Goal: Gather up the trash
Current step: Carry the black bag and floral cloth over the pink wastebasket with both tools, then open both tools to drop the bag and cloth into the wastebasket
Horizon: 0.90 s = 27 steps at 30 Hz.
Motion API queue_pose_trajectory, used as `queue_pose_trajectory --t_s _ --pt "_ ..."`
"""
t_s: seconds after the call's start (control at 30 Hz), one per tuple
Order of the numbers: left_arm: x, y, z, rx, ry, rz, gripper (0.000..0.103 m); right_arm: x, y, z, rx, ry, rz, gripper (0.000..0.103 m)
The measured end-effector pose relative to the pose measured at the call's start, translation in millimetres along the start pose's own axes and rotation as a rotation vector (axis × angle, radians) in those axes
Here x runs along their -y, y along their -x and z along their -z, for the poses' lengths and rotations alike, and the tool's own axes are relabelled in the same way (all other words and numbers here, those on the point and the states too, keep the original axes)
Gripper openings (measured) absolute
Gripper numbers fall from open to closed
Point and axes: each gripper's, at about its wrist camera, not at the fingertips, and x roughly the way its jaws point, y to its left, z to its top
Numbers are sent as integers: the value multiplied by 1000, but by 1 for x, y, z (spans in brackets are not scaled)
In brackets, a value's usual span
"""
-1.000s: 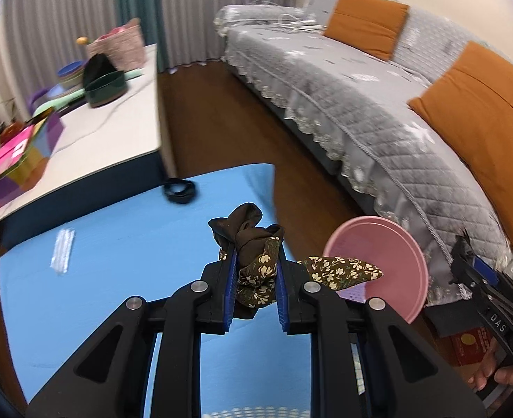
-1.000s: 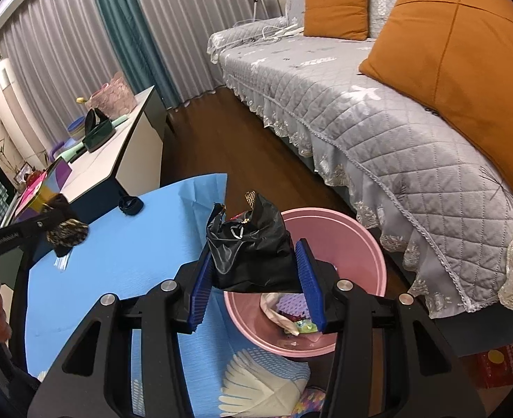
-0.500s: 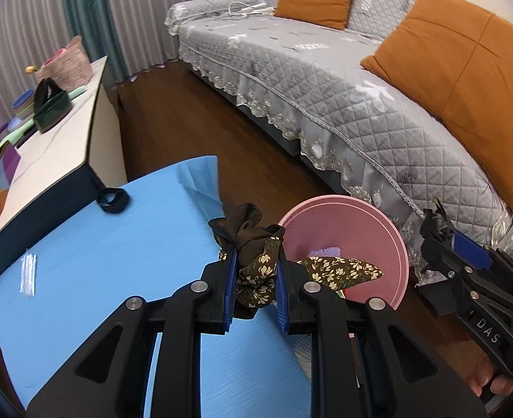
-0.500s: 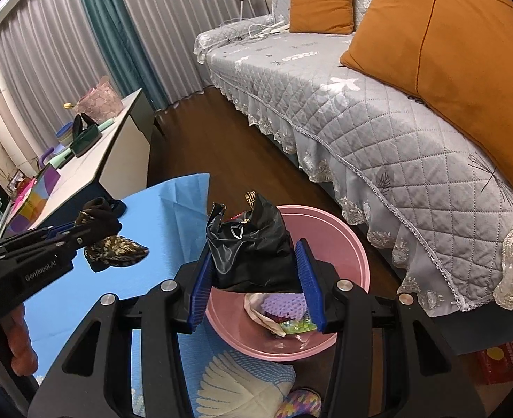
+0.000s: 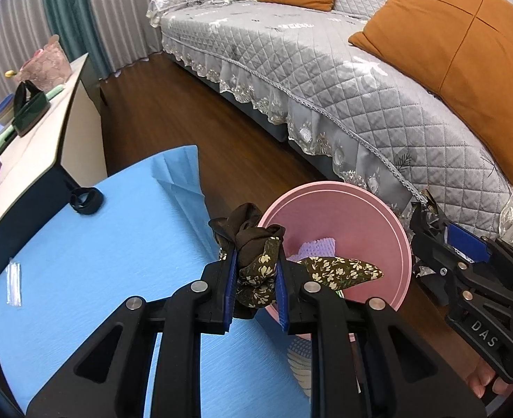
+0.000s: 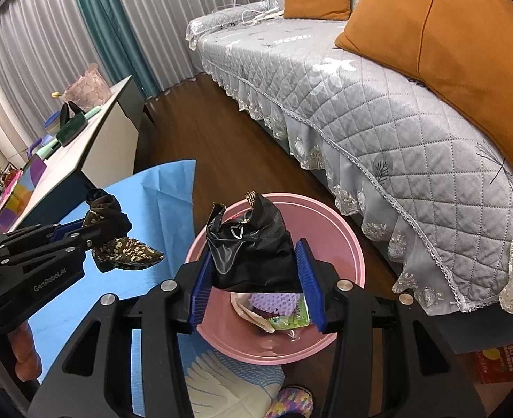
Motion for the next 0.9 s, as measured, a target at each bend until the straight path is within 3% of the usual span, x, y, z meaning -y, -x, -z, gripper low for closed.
queue_pose_trajectory --t_s 0.33,0.47,0.8,0.9 --pt "9 -16 -2 -23 -11 40 19 5 -13 0 -27 2 19 46" --pt "13 -23 -5 -42 -13 91 19 7 -20 -1 -40 0 30 47" --pt "22 -37 -12 -61 -26 108 20 11 -32 -2 -67 0 51 47" --pt "23 -46 -15 -97 -23 122 31 14 -37 -1 -81 -9 72 47"
